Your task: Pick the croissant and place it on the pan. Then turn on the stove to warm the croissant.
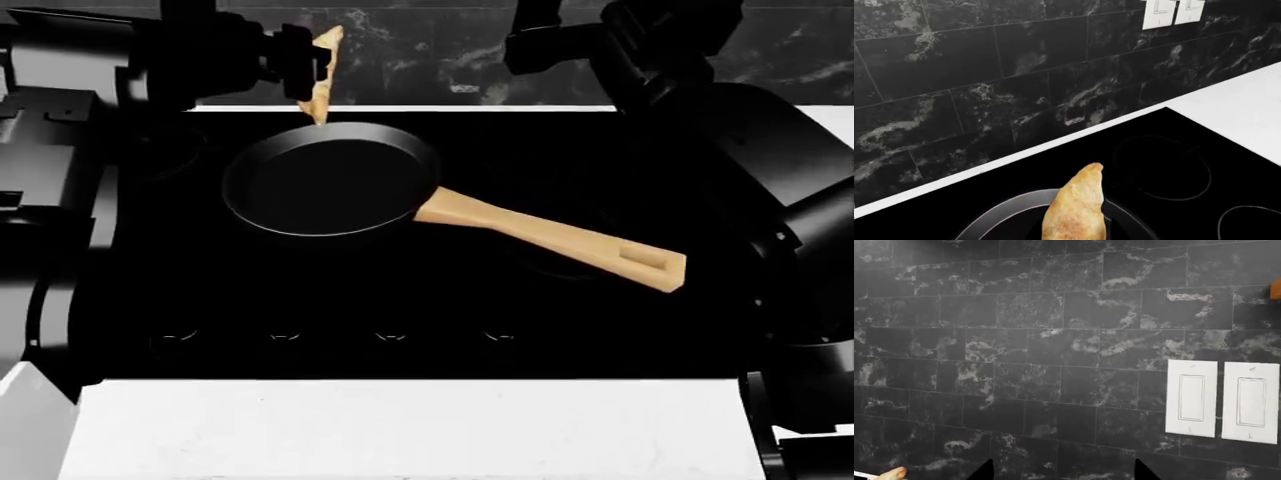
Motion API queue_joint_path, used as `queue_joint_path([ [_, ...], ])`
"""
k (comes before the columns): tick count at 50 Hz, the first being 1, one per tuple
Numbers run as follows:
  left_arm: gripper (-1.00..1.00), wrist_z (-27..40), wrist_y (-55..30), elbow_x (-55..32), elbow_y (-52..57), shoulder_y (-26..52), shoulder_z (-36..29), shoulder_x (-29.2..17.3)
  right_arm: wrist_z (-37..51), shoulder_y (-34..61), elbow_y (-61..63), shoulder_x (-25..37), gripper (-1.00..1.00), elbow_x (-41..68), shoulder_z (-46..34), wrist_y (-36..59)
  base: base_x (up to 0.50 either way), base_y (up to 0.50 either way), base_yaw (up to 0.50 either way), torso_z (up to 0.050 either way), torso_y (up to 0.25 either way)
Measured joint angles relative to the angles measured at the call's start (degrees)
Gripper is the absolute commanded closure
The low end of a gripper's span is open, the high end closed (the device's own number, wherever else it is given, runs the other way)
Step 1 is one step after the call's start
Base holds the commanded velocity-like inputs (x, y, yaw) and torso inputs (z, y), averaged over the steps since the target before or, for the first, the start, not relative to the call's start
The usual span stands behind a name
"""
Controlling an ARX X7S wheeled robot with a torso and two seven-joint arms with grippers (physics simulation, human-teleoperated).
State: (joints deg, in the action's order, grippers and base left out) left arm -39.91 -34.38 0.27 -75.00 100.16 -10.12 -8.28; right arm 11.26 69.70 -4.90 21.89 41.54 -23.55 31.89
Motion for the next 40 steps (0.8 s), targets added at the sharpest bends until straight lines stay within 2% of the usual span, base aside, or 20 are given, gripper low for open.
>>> queue_joint_path([
  [8, 1.00, -0.8, -0.3, 0.3, 0.0, -0.1, -0.8, 0.0, -0.1, 0.1, -0.3, -0.2, -1.00, 0.0, -0.2, -0.2, 0.46, 0.00, 0.00, 0.000, 0.000],
  [14, 1.00, -2.6, -1.7, 1.4, 0.0, -0.1, -3.2, 0.1, 0.1, 0.1, -0.7, -0.3, -1.00, 0.0, -0.1, -0.3, 0.00, 0.00, 0.00, 0.000, 0.003],
  [27, 1.00, -9.4, -3.6, 3.9, 0.0, -0.2, -15.2, 0.7, 0.7, -0.4, -0.2, 0.0, -1.00, 0.6, 0.3, -0.1, 0.00, 0.00, 0.00, 0.000, 0.000],
  [40, 1.00, -16.9, 0.0, 4.3, 0.0, -0.7, -28.3, 0.6, 1.3, -0.9, 0.4, 0.4, -1.00, 1.0, 0.8, 0.0, 0.00, 0.00, 0.00, 0.000, 0.000],
])
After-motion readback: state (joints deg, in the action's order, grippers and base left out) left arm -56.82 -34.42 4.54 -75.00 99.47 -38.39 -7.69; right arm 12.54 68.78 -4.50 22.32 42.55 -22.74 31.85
